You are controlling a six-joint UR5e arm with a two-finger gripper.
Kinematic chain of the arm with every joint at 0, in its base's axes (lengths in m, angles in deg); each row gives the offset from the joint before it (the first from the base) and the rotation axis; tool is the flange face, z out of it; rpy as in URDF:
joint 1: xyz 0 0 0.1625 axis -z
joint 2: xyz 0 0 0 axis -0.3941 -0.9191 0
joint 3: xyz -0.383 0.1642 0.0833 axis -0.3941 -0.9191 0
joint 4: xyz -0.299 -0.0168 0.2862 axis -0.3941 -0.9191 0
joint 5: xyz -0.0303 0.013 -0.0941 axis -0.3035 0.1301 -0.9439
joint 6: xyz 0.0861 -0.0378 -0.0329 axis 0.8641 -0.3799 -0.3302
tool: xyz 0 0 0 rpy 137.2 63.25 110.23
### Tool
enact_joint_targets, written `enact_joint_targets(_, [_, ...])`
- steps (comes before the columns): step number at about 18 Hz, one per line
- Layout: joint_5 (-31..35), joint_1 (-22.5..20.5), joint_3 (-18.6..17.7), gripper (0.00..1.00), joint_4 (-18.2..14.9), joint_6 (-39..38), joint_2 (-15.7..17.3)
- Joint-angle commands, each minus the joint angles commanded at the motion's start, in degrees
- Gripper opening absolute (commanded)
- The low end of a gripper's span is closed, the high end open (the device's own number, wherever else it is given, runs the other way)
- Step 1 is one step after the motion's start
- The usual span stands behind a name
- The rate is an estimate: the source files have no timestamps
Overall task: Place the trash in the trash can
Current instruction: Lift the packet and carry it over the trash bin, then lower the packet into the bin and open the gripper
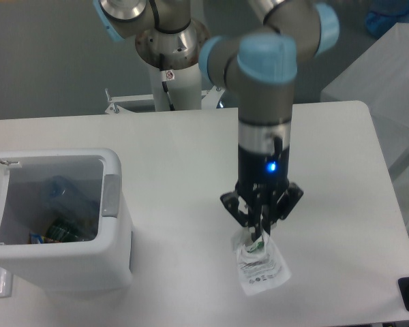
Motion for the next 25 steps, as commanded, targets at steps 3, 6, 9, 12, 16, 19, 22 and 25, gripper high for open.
enact_joint_targets(3, [-0.3,5.1,-0.6,0.22,-0.1,-1.9,2.3])
enact_joint_targets(6, [-0.3,9.7,-0.3,0.22,0.0,-2.2,3.1])
enact_joint_targets(9, [-0.2,14.2,-1.0,0.22,0.0,-1.6,3.2])
enact_joint_targets(12, [-0.1,17.7,-1.2,0.22,0.2,0.2,2.9])
enact_joint_targets(16, [0.2,21.4,-4.5,0.22,0.3,6.7,3.1])
enact_joint_targets(19, [0.2,22.5,-7.1,0.22,0.2,10.4,3.0])
enact_joint_targets(22, [0.2,23.3,-9.0,0.22,0.2,12.8,2.7])
enact_joint_targets(25, [0.2,24.0,-10.1,0.22,0.1,13.0,3.0])
